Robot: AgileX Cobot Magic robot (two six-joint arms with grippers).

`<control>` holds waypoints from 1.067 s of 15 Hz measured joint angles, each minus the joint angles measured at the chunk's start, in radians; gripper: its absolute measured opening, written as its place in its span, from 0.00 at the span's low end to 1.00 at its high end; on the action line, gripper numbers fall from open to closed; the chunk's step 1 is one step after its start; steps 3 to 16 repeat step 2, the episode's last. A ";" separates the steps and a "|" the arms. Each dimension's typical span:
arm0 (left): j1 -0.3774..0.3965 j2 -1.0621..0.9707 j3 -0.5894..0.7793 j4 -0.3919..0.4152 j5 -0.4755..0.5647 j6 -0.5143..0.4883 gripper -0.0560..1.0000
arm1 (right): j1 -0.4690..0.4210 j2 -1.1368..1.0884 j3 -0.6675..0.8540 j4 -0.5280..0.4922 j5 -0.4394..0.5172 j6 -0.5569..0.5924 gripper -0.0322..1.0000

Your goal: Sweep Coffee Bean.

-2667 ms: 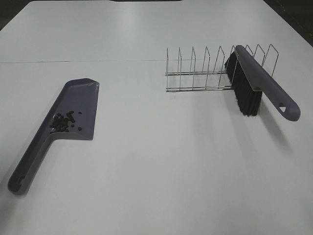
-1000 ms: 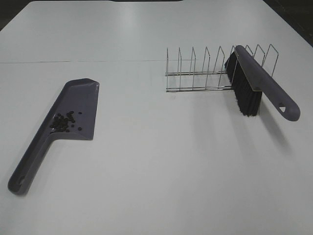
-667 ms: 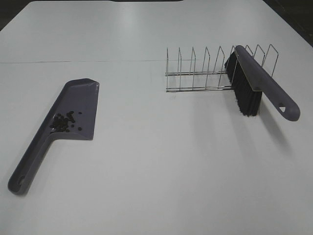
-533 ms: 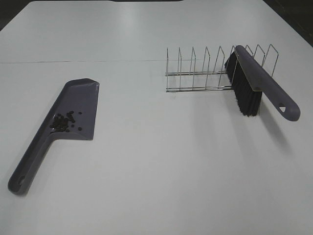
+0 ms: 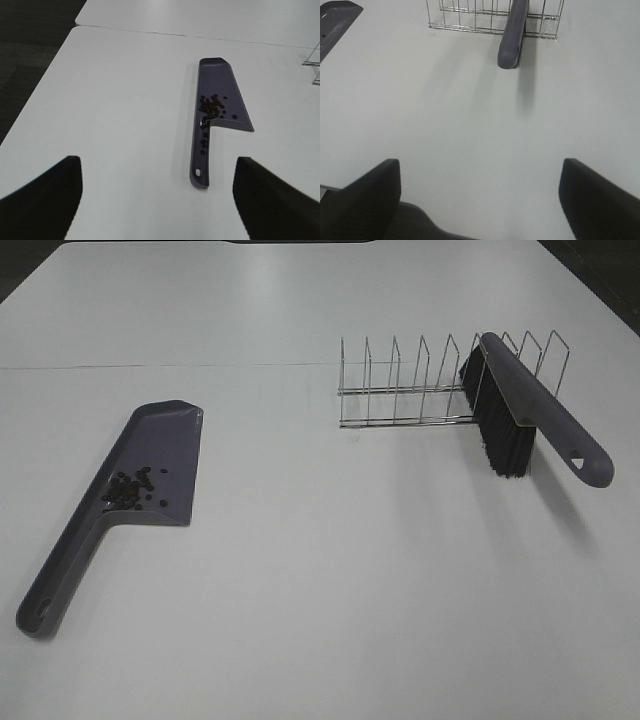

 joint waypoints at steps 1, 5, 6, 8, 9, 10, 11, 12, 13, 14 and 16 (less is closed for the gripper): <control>0.000 0.000 0.000 0.000 0.000 0.003 0.77 | 0.000 0.000 0.000 0.000 0.000 0.000 0.76; 0.000 0.000 0.000 0.000 0.000 0.002 0.77 | 0.000 0.000 0.000 0.000 0.000 0.000 0.76; 0.000 0.000 0.000 0.000 0.000 0.002 0.77 | 0.000 0.000 0.000 0.000 0.000 0.000 0.76; 0.000 0.000 0.000 0.000 0.000 0.002 0.77 | 0.000 0.000 0.000 0.000 0.000 0.000 0.76; 0.000 0.000 0.000 0.000 0.000 0.002 0.77 | 0.000 0.000 0.000 0.000 0.000 0.000 0.76; 0.000 0.000 0.000 0.000 0.000 0.002 0.77 | 0.000 0.000 0.000 0.000 0.000 0.000 0.76; 0.000 0.000 0.000 0.000 0.000 0.002 0.77 | 0.000 0.000 0.000 0.000 0.000 0.000 0.76; 0.000 0.000 0.000 0.000 0.000 0.002 0.77 | 0.000 0.000 0.000 0.000 0.000 0.000 0.76; 0.000 0.000 0.000 0.000 0.000 0.002 0.77 | 0.000 0.000 0.000 0.000 0.000 0.000 0.76; 0.000 0.000 0.000 0.000 0.000 0.002 0.77 | 0.000 0.000 0.000 0.000 0.000 0.000 0.76; 0.000 0.000 0.000 0.000 0.000 0.002 0.77 | 0.000 0.000 0.000 0.000 0.000 0.000 0.76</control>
